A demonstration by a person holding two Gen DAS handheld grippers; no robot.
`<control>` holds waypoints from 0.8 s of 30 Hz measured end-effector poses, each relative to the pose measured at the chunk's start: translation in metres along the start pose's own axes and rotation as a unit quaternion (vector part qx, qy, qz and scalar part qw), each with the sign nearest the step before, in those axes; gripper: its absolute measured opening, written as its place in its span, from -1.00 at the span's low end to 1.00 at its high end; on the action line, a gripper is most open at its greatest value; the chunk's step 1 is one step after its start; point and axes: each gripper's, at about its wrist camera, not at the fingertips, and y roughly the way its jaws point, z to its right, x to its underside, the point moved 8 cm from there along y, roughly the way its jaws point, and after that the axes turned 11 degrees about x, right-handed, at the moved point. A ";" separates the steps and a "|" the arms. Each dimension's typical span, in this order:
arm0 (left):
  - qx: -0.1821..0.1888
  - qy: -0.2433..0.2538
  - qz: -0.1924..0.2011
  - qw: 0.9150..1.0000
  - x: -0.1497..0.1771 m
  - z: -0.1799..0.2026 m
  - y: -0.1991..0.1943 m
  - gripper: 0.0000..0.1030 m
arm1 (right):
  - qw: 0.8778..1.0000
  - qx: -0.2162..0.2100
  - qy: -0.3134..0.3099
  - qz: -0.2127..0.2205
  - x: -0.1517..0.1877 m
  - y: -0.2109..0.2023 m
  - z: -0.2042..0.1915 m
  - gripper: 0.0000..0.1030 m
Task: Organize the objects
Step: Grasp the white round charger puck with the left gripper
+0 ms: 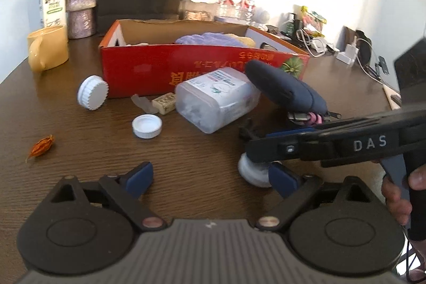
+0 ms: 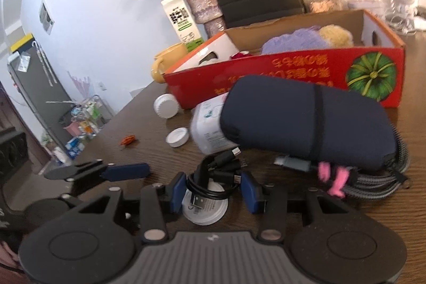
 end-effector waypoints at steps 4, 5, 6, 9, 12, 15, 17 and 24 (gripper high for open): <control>0.008 0.040 -0.009 0.999 0.004 0.017 0.003 0.85 | 1.000 -0.008 0.001 -0.009 0.000 0.004 -0.008 -0.15; 0.008 0.046 -0.013 0.999 0.005 0.020 0.005 0.76 | 1.000 -0.007 0.001 -0.010 -0.001 0.005 -0.009 -0.15; 0.005 0.051 -0.016 0.999 0.007 0.022 0.007 0.69 | 1.000 -0.007 0.000 -0.011 -0.001 0.006 -0.011 -0.15; -0.013 0.072 -0.012 0.997 0.007 0.026 0.010 0.37 | 1.000 -0.009 0.001 -0.012 -0.001 0.008 -0.015 -0.15; -0.012 0.073 -0.009 0.997 0.006 0.030 0.010 -0.14 | 1.000 -0.009 0.005 -0.012 -0.001 0.009 -0.017 -0.15; -0.013 0.072 -0.008 0.997 0.005 0.032 0.010 -0.22 | 1.000 -0.010 0.008 -0.011 -0.001 0.009 -0.019 -0.15; -0.008 0.069 -0.004 0.998 0.005 0.030 0.009 -0.22 | 1.000 -0.008 0.005 -0.008 -0.002 0.010 -0.020 -0.15; -0.010 0.082 -0.003 0.997 0.010 0.029 0.001 -0.23 | 0.999 0.017 -0.030 0.006 -0.001 0.008 -0.022 -0.15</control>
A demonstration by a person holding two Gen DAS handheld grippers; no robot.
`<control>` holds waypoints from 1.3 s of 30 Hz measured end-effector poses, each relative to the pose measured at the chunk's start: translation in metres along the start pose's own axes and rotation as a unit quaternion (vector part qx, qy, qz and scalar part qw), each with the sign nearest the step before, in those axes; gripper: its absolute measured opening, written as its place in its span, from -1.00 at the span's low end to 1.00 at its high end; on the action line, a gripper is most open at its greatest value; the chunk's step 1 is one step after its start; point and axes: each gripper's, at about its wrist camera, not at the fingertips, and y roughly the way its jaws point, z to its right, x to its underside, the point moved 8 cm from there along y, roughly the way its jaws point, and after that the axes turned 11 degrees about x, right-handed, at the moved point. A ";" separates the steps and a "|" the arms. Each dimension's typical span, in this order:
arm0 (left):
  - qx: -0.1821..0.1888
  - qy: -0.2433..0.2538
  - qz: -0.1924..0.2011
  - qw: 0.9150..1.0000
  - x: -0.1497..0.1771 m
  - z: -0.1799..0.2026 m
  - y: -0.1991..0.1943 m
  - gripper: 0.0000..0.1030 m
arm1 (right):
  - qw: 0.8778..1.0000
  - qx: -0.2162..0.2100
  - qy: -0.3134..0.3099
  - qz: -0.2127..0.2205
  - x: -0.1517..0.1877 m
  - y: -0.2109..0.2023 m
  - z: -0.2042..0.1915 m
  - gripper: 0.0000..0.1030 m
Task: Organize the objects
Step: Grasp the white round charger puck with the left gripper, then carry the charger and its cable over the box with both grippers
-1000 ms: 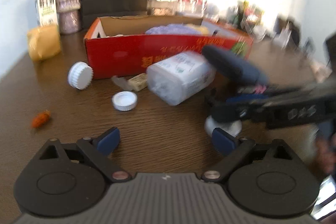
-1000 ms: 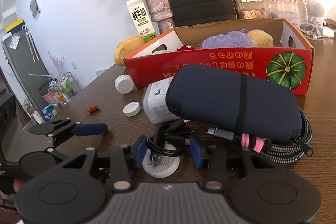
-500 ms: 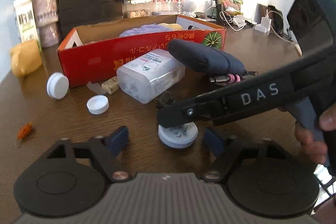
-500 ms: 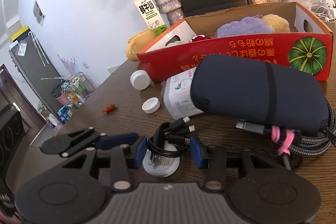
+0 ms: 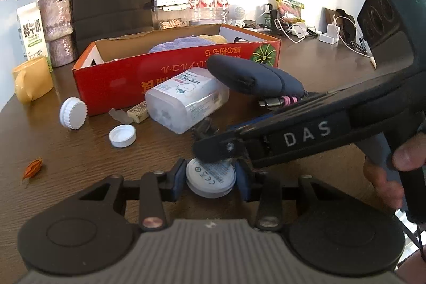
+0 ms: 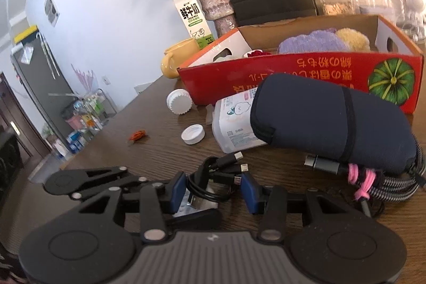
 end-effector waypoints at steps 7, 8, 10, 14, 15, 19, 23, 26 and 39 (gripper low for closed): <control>-0.022 -0.033 0.020 0.999 0.006 -0.023 -0.024 -0.23 | 0.999 0.030 -0.015 0.013 0.001 -0.006 0.010 -0.15; -0.027 -0.040 0.029 0.998 0.004 -0.027 -0.030 -0.23 | 0.999 0.034 -0.023 0.018 0.002 -0.009 0.009 -0.15; -0.034 -0.049 0.042 0.997 0.001 -0.032 -0.038 -0.23 | 0.997 0.048 -0.044 0.029 0.004 -0.014 0.008 -0.15; -0.042 -0.057 0.056 0.996 -0.003 -0.037 -0.048 -0.23 | 0.994 0.064 -0.079 0.043 0.009 -0.024 0.003 -0.15; -0.042 -0.059 0.058 0.996 -0.004 -0.037 -0.049 -0.23 | 0.993 0.067 -0.084 0.045 0.011 -0.026 0.002 -0.15; -0.042 -0.067 0.067 0.995 -0.005 -0.038 -0.054 -0.22 | 0.990 0.081 -0.102 0.056 0.019 -0.038 -0.001 -0.15; -0.044 -0.087 0.085 0.992 -0.003 -0.038 -0.063 -0.22 | 0.987 0.096 -0.105 0.069 0.029 -0.056 0.001 -0.15; -0.046 -0.097 0.092 0.990 -0.002 -0.039 -0.066 -0.22 | 0.987 0.109 -0.093 0.075 0.036 -0.071 0.012 -0.15; -0.049 -0.084 0.125 0.987 -0.033 -0.035 -0.066 -0.22 | 0.978 0.143 -0.076 0.134 0.005 -0.102 0.038 -0.15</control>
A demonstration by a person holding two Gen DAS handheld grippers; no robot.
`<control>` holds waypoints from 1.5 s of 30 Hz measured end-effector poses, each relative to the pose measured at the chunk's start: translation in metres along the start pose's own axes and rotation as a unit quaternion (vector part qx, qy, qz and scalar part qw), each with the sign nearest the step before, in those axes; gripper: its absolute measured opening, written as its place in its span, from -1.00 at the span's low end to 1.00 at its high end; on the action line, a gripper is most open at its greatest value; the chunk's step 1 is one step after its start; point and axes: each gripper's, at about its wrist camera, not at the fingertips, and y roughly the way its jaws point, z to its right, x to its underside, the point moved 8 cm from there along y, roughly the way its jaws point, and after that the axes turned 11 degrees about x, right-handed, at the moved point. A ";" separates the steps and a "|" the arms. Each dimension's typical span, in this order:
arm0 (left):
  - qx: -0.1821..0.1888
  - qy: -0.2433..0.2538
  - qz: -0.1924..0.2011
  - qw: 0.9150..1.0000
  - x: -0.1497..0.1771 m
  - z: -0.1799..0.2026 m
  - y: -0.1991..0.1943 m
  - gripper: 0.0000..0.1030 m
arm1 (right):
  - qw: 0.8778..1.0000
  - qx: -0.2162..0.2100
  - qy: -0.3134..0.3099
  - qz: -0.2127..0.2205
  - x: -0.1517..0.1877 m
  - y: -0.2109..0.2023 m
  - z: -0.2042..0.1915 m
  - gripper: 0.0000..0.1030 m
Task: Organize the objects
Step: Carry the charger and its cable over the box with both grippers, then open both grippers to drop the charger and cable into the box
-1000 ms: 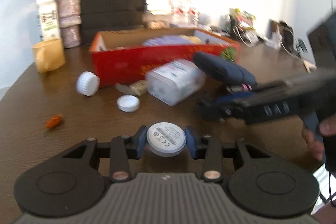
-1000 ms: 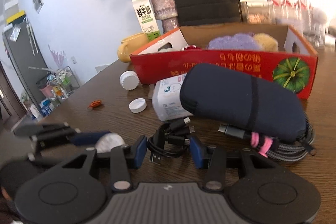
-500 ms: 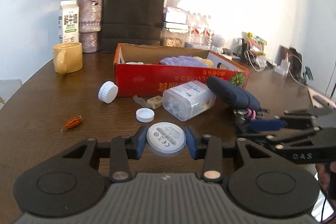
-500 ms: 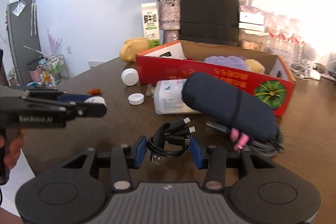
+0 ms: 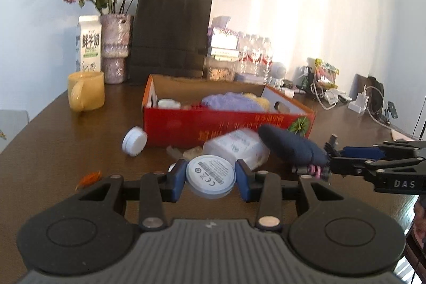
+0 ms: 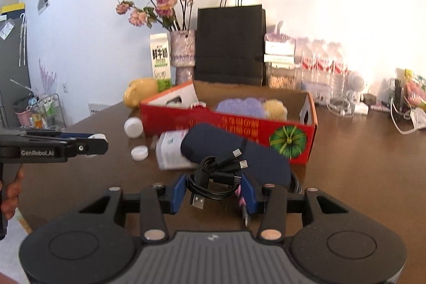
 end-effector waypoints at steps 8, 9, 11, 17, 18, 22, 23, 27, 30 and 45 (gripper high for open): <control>0.008 0.013 0.044 0.999 -0.050 0.005 0.031 -0.22 | 0.999 -0.007 -0.003 0.045 -0.050 0.030 -0.005 -0.15; 0.007 0.012 0.053 0.999 -0.058 0.005 0.036 -0.22 | 0.999 -0.007 -0.003 0.051 -0.057 0.034 -0.004 -0.15; 0.005 0.012 0.066 0.998 -0.074 0.003 0.046 -0.22 | 0.998 -0.004 -0.004 0.063 -0.072 0.044 -0.003 -0.15; -0.004 0.000 0.090 0.996 -0.111 -0.008 0.082 -0.22 | 0.997 0.004 0.003 0.078 -0.116 0.089 -0.001 -0.15; -0.006 -0.002 0.093 0.996 -0.117 -0.011 0.090 -0.22 | 0.997 0.008 0.005 0.079 -0.123 0.100 0.000 -0.15; -0.017 -0.013 0.098 0.995 -0.130 -0.025 0.123 -0.22 | 0.996 0.018 0.026 0.079 -0.138 0.137 0.006 -0.15; -0.023 -0.017 0.099 0.995 -0.131 -0.030 0.131 -0.22 | 0.996 0.018 0.037 0.078 -0.139 0.145 0.008 -0.15; -0.040 -0.029 0.094 0.994 -0.131 -0.049 0.156 -0.22 | 0.997 0.018 0.041 0.057 -0.132 0.170 0.012 -0.15; -0.041 -0.038 0.081 0.995 -0.126 -0.058 0.163 -0.22 | 0.998 0.010 0.046 0.044 -0.127 0.179 0.013 -0.15; -0.056 -0.033 0.078 0.995 -0.117 -0.054 0.165 1.00 | 0.998 0.013 0.050 0.025 -0.115 0.186 0.018 0.26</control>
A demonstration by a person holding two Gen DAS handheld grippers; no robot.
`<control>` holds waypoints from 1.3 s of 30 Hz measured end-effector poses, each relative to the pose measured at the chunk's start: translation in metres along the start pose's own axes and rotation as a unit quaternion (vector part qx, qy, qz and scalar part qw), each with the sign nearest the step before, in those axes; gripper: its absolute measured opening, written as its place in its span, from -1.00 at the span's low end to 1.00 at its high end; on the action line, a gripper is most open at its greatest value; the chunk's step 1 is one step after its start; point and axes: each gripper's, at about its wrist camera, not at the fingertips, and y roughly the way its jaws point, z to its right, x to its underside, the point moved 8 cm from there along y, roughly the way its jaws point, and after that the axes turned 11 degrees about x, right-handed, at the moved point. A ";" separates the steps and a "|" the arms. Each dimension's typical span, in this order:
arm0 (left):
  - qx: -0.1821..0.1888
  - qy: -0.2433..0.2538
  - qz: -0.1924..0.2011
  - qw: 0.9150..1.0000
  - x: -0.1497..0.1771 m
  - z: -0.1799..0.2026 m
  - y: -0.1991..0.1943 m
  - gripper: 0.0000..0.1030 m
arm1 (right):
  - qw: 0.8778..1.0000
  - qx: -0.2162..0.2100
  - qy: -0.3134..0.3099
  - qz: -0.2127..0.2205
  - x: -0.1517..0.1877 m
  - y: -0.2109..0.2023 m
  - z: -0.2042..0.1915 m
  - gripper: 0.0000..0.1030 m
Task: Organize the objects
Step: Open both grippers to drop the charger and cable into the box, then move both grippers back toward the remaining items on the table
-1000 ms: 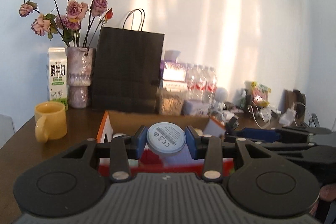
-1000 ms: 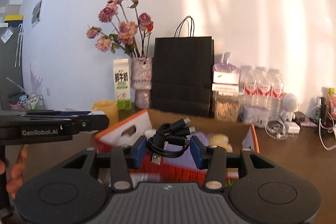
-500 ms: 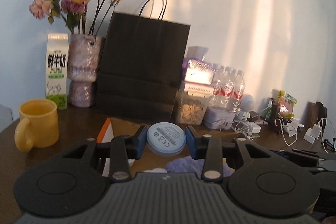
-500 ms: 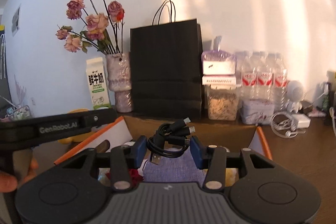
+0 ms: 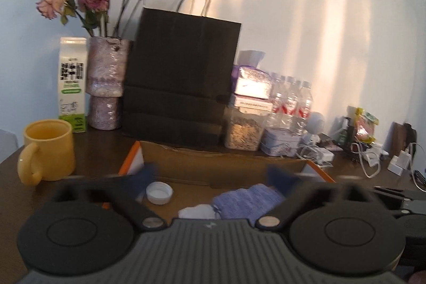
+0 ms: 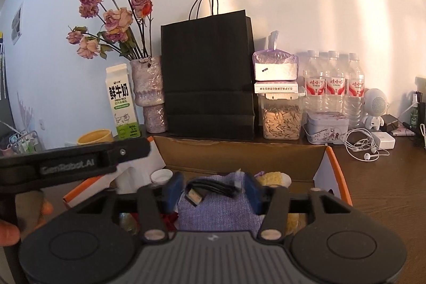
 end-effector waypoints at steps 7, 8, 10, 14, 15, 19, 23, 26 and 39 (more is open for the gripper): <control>-0.017 0.003 -0.005 1.000 0.000 -0.004 0.001 1.00 | 1.000 0.016 0.005 0.000 0.003 0.000 0.006 1.00; -0.018 0.002 -0.007 1.000 0.001 -0.004 0.001 1.00 | 1.000 0.017 0.005 0.000 0.004 0.000 0.007 1.00; -0.018 0.002 -0.009 1.000 0.002 -0.005 0.001 1.00 | 1.000 0.019 0.005 -0.001 0.004 0.000 0.007 1.00; -0.019 0.000 -0.006 1.000 0.001 -0.004 -0.002 1.00 | 1.000 0.024 0.006 0.001 0.004 -0.001 0.010 1.00; -0.019 0.000 -0.005 1.000 0.000 -0.004 -0.003 1.00 | 1.000 0.025 0.007 0.002 0.003 -0.002 0.010 1.00; -0.014 0.002 0.002 1.000 -0.006 0.001 -0.013 1.00 | 1.000 0.024 0.011 0.009 0.001 -0.008 0.012 1.00; -0.005 0.006 0.004 1.000 -0.009 0.005 -0.030 1.00 | 1.000 0.019 0.010 0.012 -0.001 -0.019 0.012 1.00; -0.005 0.016 0.000 1.000 -0.008 0.002 -0.045 1.00 | 1.000 0.006 0.009 0.015 -0.002 -0.033 0.010 1.00; -0.061 0.031 -0.082 0.994 0.041 -0.057 -0.111 1.00 | 1.000 -0.016 -0.018 -0.010 0.034 -0.098 -0.011 1.00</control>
